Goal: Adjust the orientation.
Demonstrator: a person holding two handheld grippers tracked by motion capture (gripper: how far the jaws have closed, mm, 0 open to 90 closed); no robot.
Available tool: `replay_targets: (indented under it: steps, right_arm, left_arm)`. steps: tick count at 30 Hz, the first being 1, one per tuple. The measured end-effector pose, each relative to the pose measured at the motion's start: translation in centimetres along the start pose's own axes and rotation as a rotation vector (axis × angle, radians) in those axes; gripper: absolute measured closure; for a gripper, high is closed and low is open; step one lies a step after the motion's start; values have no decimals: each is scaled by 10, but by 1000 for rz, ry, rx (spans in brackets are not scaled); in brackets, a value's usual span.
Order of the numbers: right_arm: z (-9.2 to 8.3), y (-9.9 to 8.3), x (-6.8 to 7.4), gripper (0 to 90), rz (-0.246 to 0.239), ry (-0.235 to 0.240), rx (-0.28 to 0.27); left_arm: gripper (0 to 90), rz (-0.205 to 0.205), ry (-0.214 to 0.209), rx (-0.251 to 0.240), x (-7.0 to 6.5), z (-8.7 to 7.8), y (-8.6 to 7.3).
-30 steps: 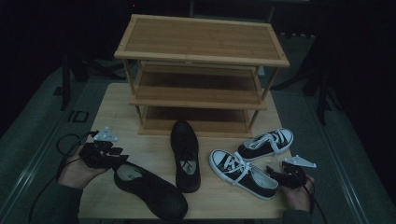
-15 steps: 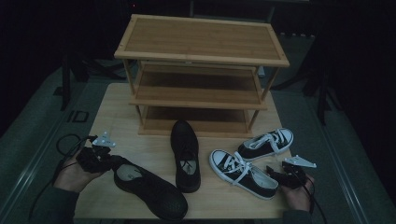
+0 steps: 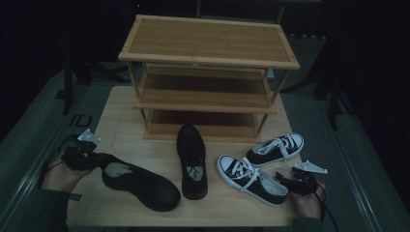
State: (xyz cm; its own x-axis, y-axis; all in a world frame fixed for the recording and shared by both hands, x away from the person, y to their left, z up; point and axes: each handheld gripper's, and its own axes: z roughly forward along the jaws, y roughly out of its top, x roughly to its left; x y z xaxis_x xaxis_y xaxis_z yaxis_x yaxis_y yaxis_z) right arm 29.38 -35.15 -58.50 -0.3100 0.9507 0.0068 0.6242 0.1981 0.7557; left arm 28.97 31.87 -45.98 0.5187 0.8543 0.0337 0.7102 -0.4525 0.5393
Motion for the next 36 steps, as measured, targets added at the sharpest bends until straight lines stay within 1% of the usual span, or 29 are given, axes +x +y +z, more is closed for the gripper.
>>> replay_targets:
  steps: [3,5,7,8,9,11,12,13,14,16,20,24,28,31,32,33,34,35,36]
  right_arm:
    - [0,0,0,258,0,0,0]
    - [0,0,0,258,0,0,0]
    - [0,0,0,257,1,0,0]
    - [0,0,0,257,0,0,0]
    - [0,0,0,257,0,0,0]
    - [0,0,0,257,0,0,0]
    - [0,0,0,258,1,0,0]
    - [0,0,0,258,1,0,0]
    - [0,0,0,258,0,0,0]
    - [0,0,0,258,0,0,0]
    - [0,0,0,257,0,0,0]
    - [0,0,0,258,0,0,0]
    - [0,0,0,258,0,0,0]
    - [0,0,0,258,0,-1,0]
    - [0,0,0,257,0,0,0]
    - [0,0,0,258,1,0,0]
    - [0,0,0,257,0,0,0]
    - [0,0,0,257,0,0,0]
    - [0,0,0,258,0,0,0]
  left_arm:
    - [845,-57,46,2,17,-1,-2]
    - [846,-103,76,-1,28,-2,-5]
    - [845,-149,79,-11,37,-4,-10]
    - [840,-171,66,-19,38,-6,-14]
    - [835,-171,66,-19,38,-6,-14]
    - [822,-148,90,-15,33,-7,-15]
    - [736,-127,100,-11,27,-7,-14]
    - [695,-127,100,-11,27,-7,-14]
    - [695,-116,107,-11,24,-8,-12]
    - [630,-98,122,-18,17,-10,-9]
    - [594,-71,142,-47,5,-17,-3]
    - [554,-59,156,-49,1,-19,-1]
    - [534,-73,167,-40,2,-16,-4]
    - [525,-73,172,-37,0,-14,-6]
    - [534,-72,171,-31,-1,-15,-8]
    - [554,-70,174,-21,-1,-15,-9]
    - [626,-71,176,-15,-1,-16,-11]
    - [626,-71,175,-10,-1,-16,-13]
    - [687,-72,157,-6,-2,-19,-18]
